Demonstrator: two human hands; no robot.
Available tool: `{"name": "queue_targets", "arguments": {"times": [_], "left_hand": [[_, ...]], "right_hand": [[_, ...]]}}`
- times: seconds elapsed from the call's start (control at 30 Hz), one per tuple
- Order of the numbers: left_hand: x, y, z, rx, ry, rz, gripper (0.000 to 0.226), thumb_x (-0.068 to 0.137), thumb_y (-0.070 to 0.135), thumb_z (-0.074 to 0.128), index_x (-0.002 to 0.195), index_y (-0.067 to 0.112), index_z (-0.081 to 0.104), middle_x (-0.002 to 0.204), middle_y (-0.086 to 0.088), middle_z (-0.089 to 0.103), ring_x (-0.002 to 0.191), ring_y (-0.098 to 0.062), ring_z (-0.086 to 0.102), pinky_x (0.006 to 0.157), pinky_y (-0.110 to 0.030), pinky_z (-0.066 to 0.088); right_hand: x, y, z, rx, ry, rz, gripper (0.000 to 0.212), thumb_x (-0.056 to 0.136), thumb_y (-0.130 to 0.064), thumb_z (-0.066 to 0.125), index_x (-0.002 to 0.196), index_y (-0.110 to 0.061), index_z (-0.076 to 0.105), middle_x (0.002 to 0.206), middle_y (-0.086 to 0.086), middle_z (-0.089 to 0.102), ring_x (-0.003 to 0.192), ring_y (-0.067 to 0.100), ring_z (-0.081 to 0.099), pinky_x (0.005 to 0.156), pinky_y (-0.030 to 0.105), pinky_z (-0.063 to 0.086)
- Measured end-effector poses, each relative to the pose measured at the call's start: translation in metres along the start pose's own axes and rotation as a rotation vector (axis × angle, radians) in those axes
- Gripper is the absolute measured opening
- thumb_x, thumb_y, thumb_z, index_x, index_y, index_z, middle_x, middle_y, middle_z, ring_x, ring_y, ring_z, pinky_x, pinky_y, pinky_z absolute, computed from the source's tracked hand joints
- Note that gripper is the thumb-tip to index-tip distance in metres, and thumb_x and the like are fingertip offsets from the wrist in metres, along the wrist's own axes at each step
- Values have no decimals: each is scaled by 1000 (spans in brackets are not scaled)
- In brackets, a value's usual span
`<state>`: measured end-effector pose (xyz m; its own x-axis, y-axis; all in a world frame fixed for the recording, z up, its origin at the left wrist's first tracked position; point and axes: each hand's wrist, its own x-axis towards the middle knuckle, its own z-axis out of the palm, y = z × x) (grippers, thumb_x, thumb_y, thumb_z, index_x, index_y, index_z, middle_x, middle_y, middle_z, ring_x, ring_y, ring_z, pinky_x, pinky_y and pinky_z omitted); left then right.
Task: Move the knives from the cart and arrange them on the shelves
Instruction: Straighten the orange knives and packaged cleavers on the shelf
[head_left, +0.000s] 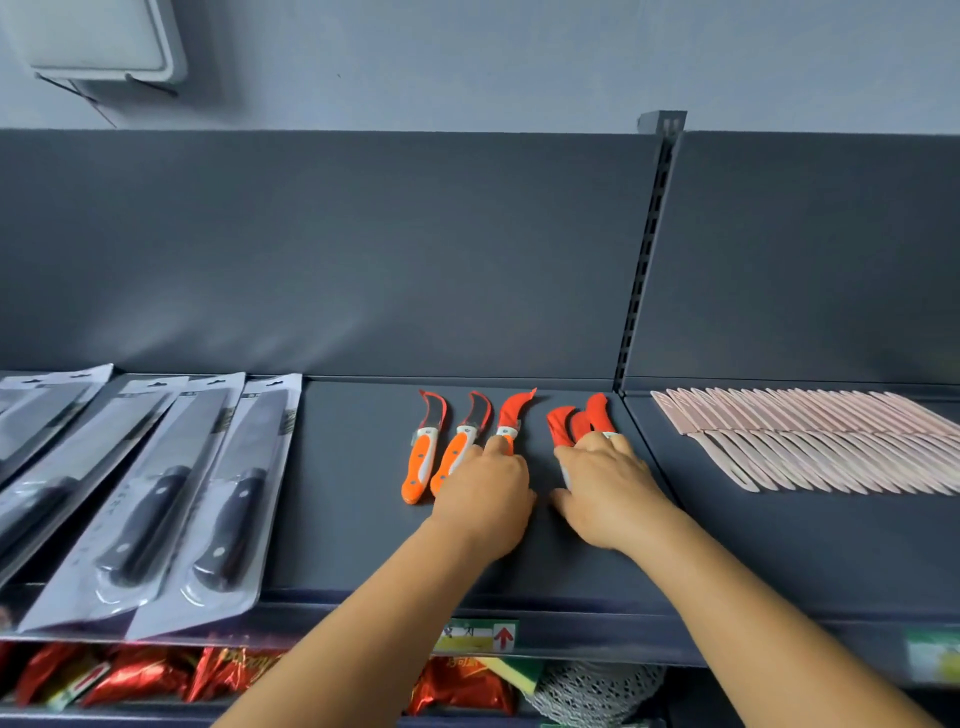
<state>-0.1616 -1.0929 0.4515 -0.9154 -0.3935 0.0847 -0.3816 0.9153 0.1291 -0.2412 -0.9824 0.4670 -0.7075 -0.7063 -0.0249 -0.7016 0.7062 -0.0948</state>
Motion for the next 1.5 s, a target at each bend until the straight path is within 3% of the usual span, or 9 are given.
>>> {"name": "queue_targets", "arguments": {"times": [0.2, 0.4, 0.57, 0.7, 0.8, 0.93, 1.03, 1.13, 1.5], "left_hand": [[5, 10, -4, -99, 149, -87, 40, 95, 7, 40, 132, 14, 52, 125, -11, 49, 101, -25, 56, 71, -29, 44], [9, 7, -15, -250, 162, -139, 20, 93, 4, 40, 85, 13, 57, 97, -13, 62, 90, -28, 57, 62, -24, 32], [10, -1, -11, -221, 93, -137, 29, 91, 5, 42, 105, 17, 64, 111, -10, 57, 89, -26, 58, 72, -32, 47], [11, -6, -10, -203, 78, -138, 39, 90, 4, 44, 121, 22, 58, 118, -8, 56, 98, -27, 61, 86, -32, 49], [13, -4, -16, -169, 70, -105, 35, 90, 5, 43, 120, 19, 51, 113, -11, 60, 81, -25, 60, 72, -27, 40], [8, 0, -17, -52, 83, -55, 22, 96, 15, 40, 113, 18, 54, 107, -7, 61, 101, -25, 58, 88, -31, 39], [5, -11, -17, 0, 134, -6, 24, 93, 20, 45, 112, 19, 60, 116, -3, 56, 109, -24, 48, 91, -29, 34], [5, -31, -18, -11, 115, 99, 42, 93, 17, 44, 135, 19, 49, 137, 2, 44, 125, -21, 35, 101, -28, 33], [-6, -68, -2, 7, -96, 85, 59, 103, 41, 21, 154, 18, 3, 161, 7, -5, 148, -12, -8, 118, -33, 3]], "right_hand": [[9, -3, -1, 0, 70, 71, 31, 89, -4, 47, 116, -16, 54, 125, 10, 55, 125, 32, 46, 91, 38, 48], [29, -6, -4, 397, 45, 198, 19, 93, -25, 47, 86, -18, 64, 82, 8, 70, 85, 27, 65, 74, 34, 54], [30, -12, -1, 420, 102, 172, 24, 99, -29, 40, 81, -20, 53, 86, 6, 61, 74, 24, 52, 46, 24, 27], [32, -14, 1, 392, 52, 150, 23, 99, -27, 41, 105, -15, 60, 110, 12, 60, 84, 27, 53, 60, 27, 36], [29, -16, 1, 375, 23, 113, 8, 90, -23, 52, 97, -19, 53, 119, 12, 53, 100, 34, 57, 74, 35, 42], [27, -17, 1, 331, 26, 92, 7, 91, -23, 49, 90, -20, 43, 121, 10, 51, 109, 33, 51, 88, 41, 44], [27, -15, 5, 316, 14, 41, 26, 96, -31, 40, 120, -22, 49, 141, 2, 40, 128, 29, 36, 104, 44, 35], [23, -16, 6, 294, 11, -61, 52, 100, -42, 32, 149, -29, 23, 157, -7, 16, 143, 21, 16, 112, 42, 22], [30, -29, 10, 232, -131, -186, 58, 101, -43, 25, 153, -25, 8, 161, -4, -5, 148, 16, -8, 118, 35, 3]]}}
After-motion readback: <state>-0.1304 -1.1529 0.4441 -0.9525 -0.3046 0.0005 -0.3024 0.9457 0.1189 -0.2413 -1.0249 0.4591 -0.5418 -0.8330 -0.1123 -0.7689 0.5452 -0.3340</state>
